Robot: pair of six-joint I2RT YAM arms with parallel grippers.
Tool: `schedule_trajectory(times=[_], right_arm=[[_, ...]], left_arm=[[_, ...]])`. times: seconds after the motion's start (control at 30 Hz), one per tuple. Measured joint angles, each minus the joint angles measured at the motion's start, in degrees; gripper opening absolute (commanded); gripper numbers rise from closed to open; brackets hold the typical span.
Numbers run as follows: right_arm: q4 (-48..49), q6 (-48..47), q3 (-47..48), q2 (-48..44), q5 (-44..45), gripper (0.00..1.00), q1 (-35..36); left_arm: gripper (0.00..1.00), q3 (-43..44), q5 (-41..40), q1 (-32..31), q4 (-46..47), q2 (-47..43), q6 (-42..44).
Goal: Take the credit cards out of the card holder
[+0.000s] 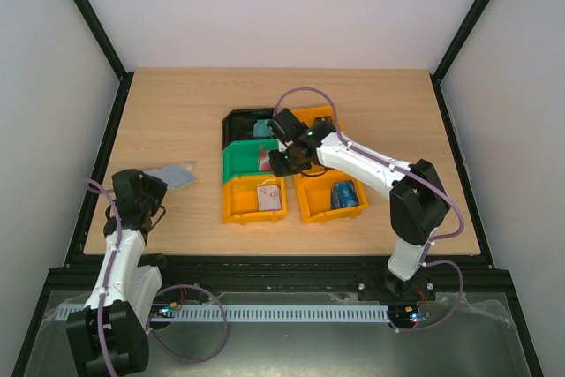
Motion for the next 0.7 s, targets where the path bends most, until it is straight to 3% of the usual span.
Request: schedule_trajectory(times=[0.2, 0.37, 0.7], right_arm=[[-2.2, -7.8, 7.1, 2.0, 2.9, 0.03, 8.2], [-2.7, -13.0, 13.0, 9.1, 4.0, 0.02, 14.8], [-5.7, -17.7, 15.8, 20.6, 11.9, 0.02, 16.1]], left_arm=[[0.02, 0.0, 0.0, 0.0, -0.1, 0.0, 0.0], [0.02, 0.0, 0.0, 0.0, -0.2, 0.0, 0.0], [0.02, -0.1, 0.0, 0.3, -0.2, -0.1, 0.0]])
